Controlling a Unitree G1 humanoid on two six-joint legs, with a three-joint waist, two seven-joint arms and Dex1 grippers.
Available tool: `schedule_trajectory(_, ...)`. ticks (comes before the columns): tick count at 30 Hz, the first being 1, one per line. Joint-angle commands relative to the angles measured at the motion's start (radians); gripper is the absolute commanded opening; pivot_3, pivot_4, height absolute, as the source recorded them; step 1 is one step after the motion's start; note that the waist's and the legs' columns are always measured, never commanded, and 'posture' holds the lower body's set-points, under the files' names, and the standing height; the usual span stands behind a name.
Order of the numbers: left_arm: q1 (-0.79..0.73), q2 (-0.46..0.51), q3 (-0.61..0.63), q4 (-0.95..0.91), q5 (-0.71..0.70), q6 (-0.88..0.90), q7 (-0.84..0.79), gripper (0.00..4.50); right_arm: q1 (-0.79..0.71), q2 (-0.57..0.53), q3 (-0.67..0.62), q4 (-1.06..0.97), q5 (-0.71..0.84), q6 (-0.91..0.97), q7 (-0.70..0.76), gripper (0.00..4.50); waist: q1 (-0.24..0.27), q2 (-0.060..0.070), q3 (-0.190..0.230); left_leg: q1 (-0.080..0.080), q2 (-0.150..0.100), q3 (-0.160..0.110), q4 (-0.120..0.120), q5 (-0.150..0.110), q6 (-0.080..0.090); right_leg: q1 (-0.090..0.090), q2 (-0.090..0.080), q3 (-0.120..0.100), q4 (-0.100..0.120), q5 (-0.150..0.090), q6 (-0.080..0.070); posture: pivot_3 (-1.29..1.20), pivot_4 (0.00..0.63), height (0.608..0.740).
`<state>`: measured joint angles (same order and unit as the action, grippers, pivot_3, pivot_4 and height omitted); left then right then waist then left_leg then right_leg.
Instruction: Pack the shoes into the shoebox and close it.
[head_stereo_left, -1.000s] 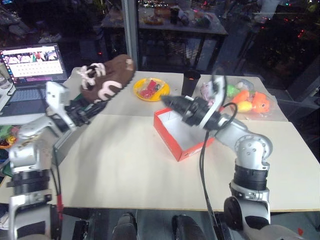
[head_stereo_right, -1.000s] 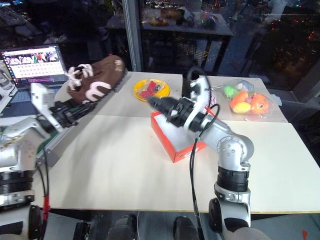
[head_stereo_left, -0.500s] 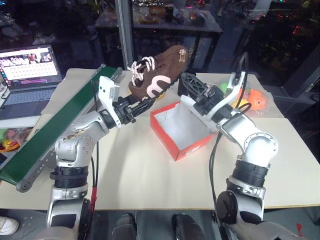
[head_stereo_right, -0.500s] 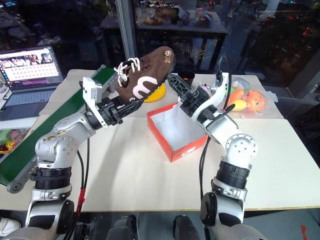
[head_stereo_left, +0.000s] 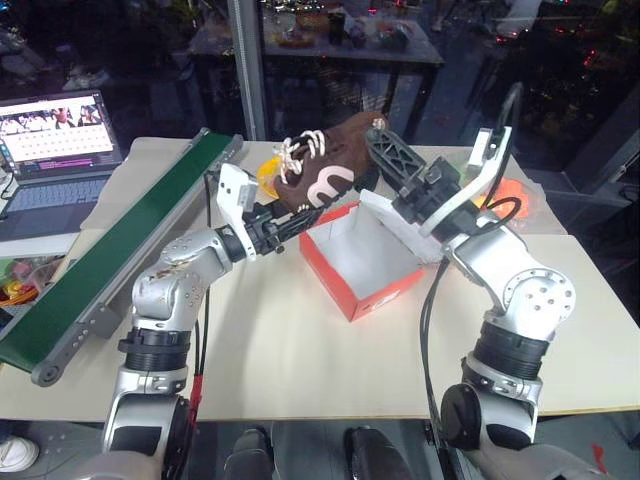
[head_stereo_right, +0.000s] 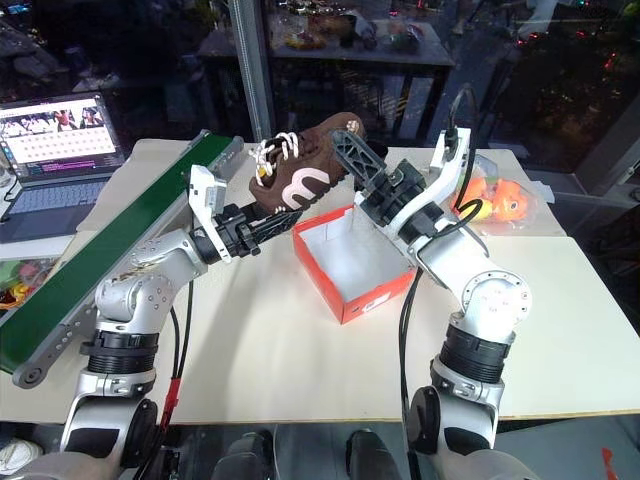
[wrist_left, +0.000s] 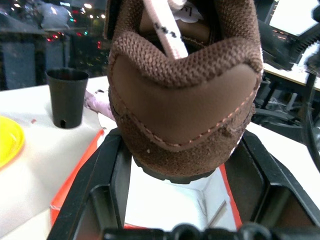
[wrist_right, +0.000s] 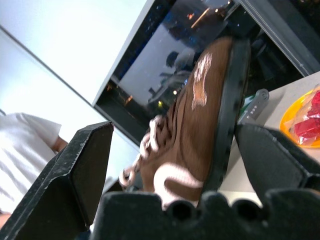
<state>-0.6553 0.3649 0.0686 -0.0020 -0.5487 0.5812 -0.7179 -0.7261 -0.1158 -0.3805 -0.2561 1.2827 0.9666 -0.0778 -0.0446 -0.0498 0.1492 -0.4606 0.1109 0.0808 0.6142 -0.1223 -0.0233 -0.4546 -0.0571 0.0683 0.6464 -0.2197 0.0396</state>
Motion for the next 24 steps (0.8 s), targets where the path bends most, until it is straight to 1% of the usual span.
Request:
schedule_trajectory(1, -0.035, -0.014, -0.001, -0.028, -0.005, -0.020, 0.003, 2.28, -0.001, -0.004, 0.039, -0.032, 0.029, -0.029, 0.013, 4.50, 0.000, 0.000, 0.000, 0.000, 0.000, 0.000, 0.000, 0.000, 0.000, 0.000, 0.000, 0.000, 0.000, 0.000, 0.000, 0.00, 0.150, 0.736)
schedule_trajectory(5, -0.041, -0.016, -0.002, -0.032, -0.008, -0.015, 0.004, 2.28, -0.003, -0.009, 0.061, 0.006, -0.007, -0.052, 0.042, 4.50, 0.001, 0.000, 0.000, 0.000, 0.000, 0.000, 0.000, 0.000, 0.000, 0.000, 0.000, 0.000, 0.000, 0.000, 0.000, 0.00, 0.150, 0.736)
schedule_trajectory(10, -0.031, -0.021, -0.008, -0.057, -0.020, 0.003, 0.010, 2.28, -0.016, -0.015, 0.092, 0.084, -0.087, -0.100, 0.096, 4.50, 0.001, 0.000, 0.000, 0.000, 0.000, 0.000, 0.000, 0.000, 0.000, 0.000, 0.000, 0.000, 0.000, 0.000, 0.000, 0.00, 0.150, 0.736)
schedule_trajectory(13, -0.023, -0.024, -0.009, -0.075, -0.029, 0.016, 0.016, 2.28, -0.026, -0.016, 0.116, 0.139, -0.147, -0.133, 0.139, 3.80, 0.001, 0.000, 0.000, 0.000, 0.000, 0.000, 0.000, 0.000, 0.000, 0.000, 0.000, 0.000, 0.000, 0.000, 0.000, 0.00, 0.150, 0.736)
schedule_trajectory(14, -0.022, -0.024, -0.008, -0.079, -0.030, 0.019, 0.017, 2.28, -0.030, -0.015, 0.121, 0.155, -0.162, -0.143, 0.153, 3.39, 0.001, 0.000, 0.000, 0.000, 0.000, 0.000, 0.000, 0.000, 0.000, 0.000, 0.000, 0.000, 0.000, 0.000, 0.000, 0.00, 0.150, 0.736)
schedule_trajectory(15, -0.021, -0.023, -0.007, -0.081, -0.030, 0.021, 0.018, 2.28, -0.033, -0.015, 0.125, 0.167, -0.173, -0.150, 0.164, 3.13, 0.001, 0.000, 0.000, 0.000, 0.000, 0.000, 0.000, 0.000, 0.000, 0.000, 0.000, 0.000, 0.000, 0.000, 0.000, 0.00, 0.150, 0.736)
schedule_trajectory(16, -0.020, -0.022, -0.004, -0.083, -0.031, 0.024, 0.019, 2.28, -0.036, -0.017, 0.130, 0.178, -0.183, -0.158, 0.176, 2.72, 0.001, 0.000, 0.000, 0.000, 0.000, 0.000, 0.000, 0.000, 0.000, 0.000, 0.000, 0.000, 0.000, 0.000, 0.000, 0.00, 0.150, 0.736)
schedule_trajectory(17, -0.021, -0.022, -0.001, -0.084, -0.031, 0.026, 0.021, 2.28, -0.039, -0.017, 0.132, 0.187, -0.191, -0.163, 0.186, 2.43, 0.001, 0.000, 0.000, 0.000, 0.000, 0.000, 0.000, 0.000, 0.000, 0.000, 0.000, 0.000, 0.000, 0.000, 0.000, 0.00, 0.150, 0.736)
schedule_trajectory(20, -0.017, -0.018, 0.004, -0.091, -0.032, 0.031, 0.025, 2.28, -0.049, -0.015, 0.133, 0.203, -0.208, -0.175, 0.209, 1.36, 0.002, 0.000, 0.000, 0.000, 0.000, 0.000, 0.000, 0.000, 0.000, 0.000, 0.000, 0.000, 0.000, 0.000, 0.000, 0.00, 0.150, 0.736)
schedule_trajectory(22, -0.012, -0.014, 0.006, -0.097, -0.033, 0.034, 0.026, 2.28, -0.056, -0.014, 0.131, 0.207, -0.214, -0.178, 0.218, 0.78, 0.001, 0.000, 0.000, 0.000, 0.000, 0.000, 0.000, 0.000, 0.000, 0.000, 0.000, 0.000, 0.000, 0.000, 0.000, 0.00, 0.150, 0.736)
schedule_trajectory(23, -0.008, -0.012, 0.006, -0.099, -0.033, 0.035, 0.028, 2.28, -0.059, -0.014, 0.129, 0.208, -0.215, -0.178, 0.220, 0.55, 0.001, 0.000, 0.000, 0.000, 0.000, 0.000, 0.000, 0.000, 0.000, 0.000, 0.000, 0.000, 0.000, 0.000, 0.000, 0.00, 0.150, 0.736)
schedule_trajectory(24, -0.003, -0.010, 0.009, -0.101, -0.035, 0.039, 0.032, 2.28, -0.062, -0.015, 0.126, 0.208, -0.216, -0.179, 0.221, 0.45, 0.001, 0.000, 0.000, 0.000, 0.000, 0.000, 0.000, 0.000, 0.000, 0.000, 0.000, 0.000, 0.000, 0.000, 0.000, 0.00, 0.150, 0.736)
